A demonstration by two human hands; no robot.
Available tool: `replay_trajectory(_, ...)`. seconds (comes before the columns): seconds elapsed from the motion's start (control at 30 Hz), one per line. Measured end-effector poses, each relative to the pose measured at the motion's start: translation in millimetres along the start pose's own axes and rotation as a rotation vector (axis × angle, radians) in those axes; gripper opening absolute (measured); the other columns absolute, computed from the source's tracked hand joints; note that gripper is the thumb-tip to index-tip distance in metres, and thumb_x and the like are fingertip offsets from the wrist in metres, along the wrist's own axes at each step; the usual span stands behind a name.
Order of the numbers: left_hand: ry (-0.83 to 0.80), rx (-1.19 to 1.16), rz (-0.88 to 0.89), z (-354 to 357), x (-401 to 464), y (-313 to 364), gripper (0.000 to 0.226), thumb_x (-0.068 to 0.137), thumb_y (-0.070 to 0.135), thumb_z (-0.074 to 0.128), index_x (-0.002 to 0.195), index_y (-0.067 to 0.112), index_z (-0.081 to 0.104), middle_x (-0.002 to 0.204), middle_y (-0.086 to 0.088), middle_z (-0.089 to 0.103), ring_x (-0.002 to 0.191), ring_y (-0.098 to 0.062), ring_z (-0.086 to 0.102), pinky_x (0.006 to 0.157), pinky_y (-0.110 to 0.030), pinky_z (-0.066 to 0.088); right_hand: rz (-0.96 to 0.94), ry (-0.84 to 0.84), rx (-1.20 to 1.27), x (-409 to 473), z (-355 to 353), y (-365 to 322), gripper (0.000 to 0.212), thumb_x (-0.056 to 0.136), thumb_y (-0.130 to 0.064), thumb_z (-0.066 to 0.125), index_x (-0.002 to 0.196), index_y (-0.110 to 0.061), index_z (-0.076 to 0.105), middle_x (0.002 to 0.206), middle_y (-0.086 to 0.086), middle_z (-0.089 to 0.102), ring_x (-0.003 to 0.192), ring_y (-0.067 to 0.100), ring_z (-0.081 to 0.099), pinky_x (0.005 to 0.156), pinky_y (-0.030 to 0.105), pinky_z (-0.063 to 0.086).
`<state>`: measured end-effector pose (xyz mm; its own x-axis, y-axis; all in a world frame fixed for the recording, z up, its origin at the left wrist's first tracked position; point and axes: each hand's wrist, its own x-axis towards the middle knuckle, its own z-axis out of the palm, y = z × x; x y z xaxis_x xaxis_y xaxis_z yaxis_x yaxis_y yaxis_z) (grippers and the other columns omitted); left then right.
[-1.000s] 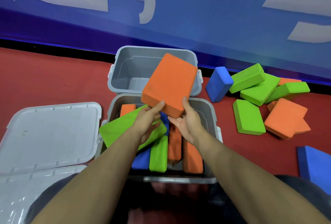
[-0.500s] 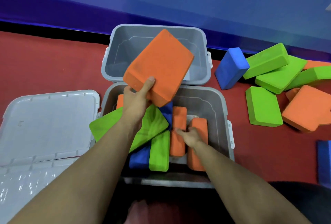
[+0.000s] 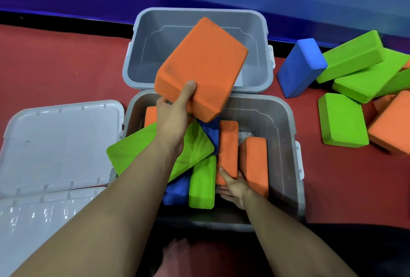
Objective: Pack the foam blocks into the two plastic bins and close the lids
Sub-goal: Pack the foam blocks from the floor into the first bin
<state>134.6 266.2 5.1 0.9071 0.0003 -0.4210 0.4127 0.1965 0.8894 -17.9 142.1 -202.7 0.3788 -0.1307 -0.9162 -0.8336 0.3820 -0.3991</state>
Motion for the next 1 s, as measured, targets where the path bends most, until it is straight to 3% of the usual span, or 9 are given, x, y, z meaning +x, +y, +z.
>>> replay_trajectory(0.1, 0.012, 0.001, 0.005, -2, 1, 0, 0.060, 0.078, 0.047, 0.081, 0.125, 0.014, 0.065, 0.113, 0.001, 0.076, 0.102, -0.014, 0.073, 0.085, -0.039, 0.061, -0.105, 0.046, -0.059, -9, -6, -4, 0.060, 0.085, -0.054, 0.073, 0.130, -0.028, 0.043, 0.104, 0.001, 0.068, 0.091, 0.018, 0.068, 0.078, 0.031, 0.058)
replay_trajectory(0.23, 0.029, -0.016, -0.001, -3, -4, 3, 0.068, 0.073, 0.050, 0.081, 0.127, 0.014, 0.062, 0.115, 0.001, 0.075, 0.103, -0.015, 0.073, 0.088, -0.042, 0.060, -0.273, 0.080, -0.120, -29, -15, 2, 0.047, 0.082, -0.022, 0.084, 0.122, -0.015, 0.061, 0.098, -0.005, 0.072, 0.085, 0.010, 0.068, 0.060, 0.015, 0.054)
replay_trajectory(0.33, 0.036, -0.041, -0.008, -5, -6, 4, 0.067, 0.074, 0.048, 0.082, 0.128, 0.013, 0.062, 0.116, -0.001, 0.075, 0.104, -0.015, 0.072, 0.088, -0.041, 0.060, -0.367, 0.235, -0.253, -38, -13, -5, 0.047, 0.071, -0.048, 0.088, 0.105, -0.018, 0.075, 0.086, -0.013, 0.074, 0.084, 0.002, 0.071, 0.061, 0.004, 0.048)
replay_trajectory(0.4, 0.032, -0.042, -0.004, -7, -8, 5, 0.062, 0.077, 0.047, 0.081, 0.126, 0.013, 0.064, 0.115, -0.002, 0.075, 0.103, -0.015, 0.072, 0.086, -0.039, 0.060, -0.428, 0.367, -0.382, -41, -8, -12, 0.068, 0.058, -0.077, 0.081, 0.095, -0.020, 0.079, 0.095, -0.012, 0.072, 0.091, 0.004, 0.070, 0.081, 0.015, 0.054)
replay_trajectory(0.5, 0.033, -0.030, -0.007, -11, -11, 8, 0.069, 0.071, 0.053, 0.082, 0.125, 0.013, 0.065, 0.113, -0.002, 0.075, 0.098, -0.015, 0.072, 0.084, -0.039, 0.060, -0.530, 0.439, -0.376, -46, -5, -16, 0.076, 0.058, -0.082, 0.076, 0.103, -0.021, 0.078, 0.129, -0.010, 0.055, 0.118, 0.009, 0.058, 0.109, 0.031, 0.045)
replay_trajectory(0.6, 0.017, -0.025, 0.011, -16, -13, 10, 0.052, 0.082, 0.045, 0.078, 0.121, 0.013, 0.067, 0.111, -0.002, 0.076, 0.098, -0.014, 0.072, 0.084, -0.037, 0.059, -0.616, 0.429, -0.292, -61, -5, -22, 0.066, 0.066, -0.078, 0.073, 0.104, -0.025, 0.070, 0.108, -0.010, 0.073, 0.105, 0.010, 0.068, 0.100, 0.038, 0.052)
replay_trajectory(0.67, 0.013, -0.025, 0.018, -18, -13, 11, 0.050, 0.084, 0.044, 0.077, 0.123, 0.013, 0.067, 0.113, -0.002, 0.076, 0.103, -0.015, 0.072, 0.088, -0.038, 0.059, -0.647, 0.530, -0.356, -66, -5, -27, 0.065, 0.074, -0.077, 0.066, 0.108, -0.022, 0.066, 0.099, 0.000, 0.075, 0.101, 0.024, 0.070, 0.093, 0.039, 0.054)
replay_trajectory(0.83, 0.029, 0.006, 0.036, -19, -16, 14, 0.037, 0.085, 0.042, 0.077, 0.111, 0.017, 0.071, 0.108, 0.003, 0.077, 0.104, -0.015, 0.072, 0.093, -0.045, 0.058, -0.529, 0.799, -0.565, -78, -9, -68, 0.091, 0.078, -0.088, 0.045, 0.104, -0.005, 0.071, 0.104, 0.023, 0.072, 0.103, 0.042, 0.067, 0.089, 0.044, 0.052)
replay_trajectory(1.0, 0.090, 0.037, -0.007, -26, -11, 7, 0.039, 0.078, 0.048, 0.081, 0.106, 0.022, 0.071, 0.103, 0.008, 0.078, 0.101, -0.015, 0.073, 0.096, -0.049, 0.057, -0.427, 0.680, -0.655, -63, -4, -128, 0.103, 0.070, -0.094, 0.047, 0.113, -0.004, 0.070, 0.119, 0.023, 0.068, 0.113, 0.041, 0.064, 0.095, 0.043, 0.051)
